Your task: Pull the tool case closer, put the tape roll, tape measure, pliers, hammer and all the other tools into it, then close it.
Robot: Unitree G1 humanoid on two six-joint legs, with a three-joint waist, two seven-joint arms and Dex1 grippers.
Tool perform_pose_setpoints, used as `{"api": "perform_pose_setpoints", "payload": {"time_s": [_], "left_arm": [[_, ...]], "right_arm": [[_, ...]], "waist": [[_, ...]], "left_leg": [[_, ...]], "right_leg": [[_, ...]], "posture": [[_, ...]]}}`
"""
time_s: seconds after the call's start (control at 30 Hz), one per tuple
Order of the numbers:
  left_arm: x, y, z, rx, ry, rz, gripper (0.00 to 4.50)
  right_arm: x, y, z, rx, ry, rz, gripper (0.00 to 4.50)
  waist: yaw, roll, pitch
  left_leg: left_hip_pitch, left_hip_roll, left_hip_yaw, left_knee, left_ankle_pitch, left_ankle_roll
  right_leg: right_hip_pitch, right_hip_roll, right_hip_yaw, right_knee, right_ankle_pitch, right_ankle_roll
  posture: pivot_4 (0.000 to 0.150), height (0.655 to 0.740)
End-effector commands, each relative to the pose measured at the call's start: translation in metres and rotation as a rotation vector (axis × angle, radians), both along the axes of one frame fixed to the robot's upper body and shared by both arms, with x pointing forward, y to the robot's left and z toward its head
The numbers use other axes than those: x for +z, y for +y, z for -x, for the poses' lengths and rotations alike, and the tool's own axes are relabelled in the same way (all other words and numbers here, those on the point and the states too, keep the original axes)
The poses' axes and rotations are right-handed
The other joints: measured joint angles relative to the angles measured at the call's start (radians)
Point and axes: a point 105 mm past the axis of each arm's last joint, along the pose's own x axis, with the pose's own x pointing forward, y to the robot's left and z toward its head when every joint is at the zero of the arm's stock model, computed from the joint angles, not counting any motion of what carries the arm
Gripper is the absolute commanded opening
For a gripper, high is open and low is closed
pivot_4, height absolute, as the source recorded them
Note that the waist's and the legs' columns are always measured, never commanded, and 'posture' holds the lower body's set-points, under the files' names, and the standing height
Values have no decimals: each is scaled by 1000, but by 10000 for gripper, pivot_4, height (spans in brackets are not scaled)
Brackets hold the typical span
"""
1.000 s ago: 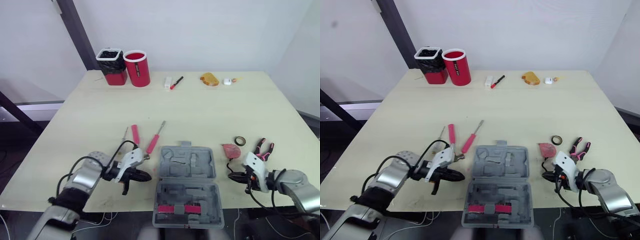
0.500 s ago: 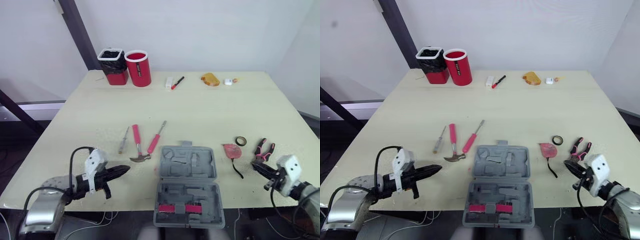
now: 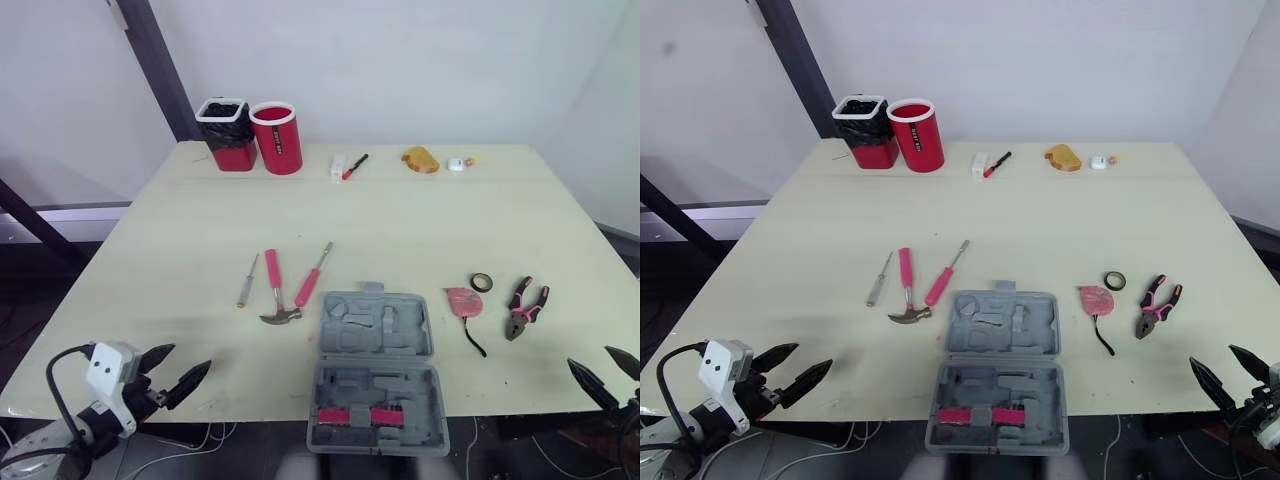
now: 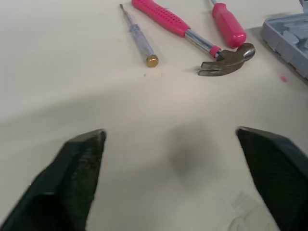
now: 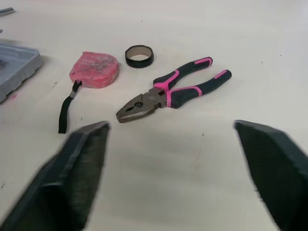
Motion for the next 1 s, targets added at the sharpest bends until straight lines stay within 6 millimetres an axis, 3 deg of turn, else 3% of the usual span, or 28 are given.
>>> {"api": "perform_pose_setpoints", "payload": {"time_s": [0.03,0.23,0.37,0.67,1.0], "left_arm": [[8,8,3,20,-38,-4,45000],[19,-2,-7,-42,-79,-1,45000],[30,-21,-13,-144,-94,93,45000],[62,-84,-34,-424,-183,51,45000],[78,-139,-39,-615,-206,59,45000]], "right_arm": [[4,-12,11,-40,-13,3,44046],[11,0,-1,21,-27,18,44046],[18,11,-18,79,-22,63,44046],[48,37,-79,323,42,248,44046],[63,62,-146,617,154,503,44046]], "waist": [[0,0,0],[-1,0,0],[-2,0,0],[-1,0,0],[-5,1,1]], "left_leg": [[0,0,0,0,0,0],[0,0,1,0,0,0],[0,0,1,0,0,0],[0,-2,5,0,0,0],[-1,-2,7,0,0,0]], "right_leg": [[0,-1,0,0,0,0],[0,-3,0,0,0,0],[0,-3,0,0,0,0],[0,-3,1,0,1,0],[0,0,1,0,3,3]], "posture": [[1500,7371],[1500,7371],[1500,7371],[1500,7371],[1500,7371]]}}
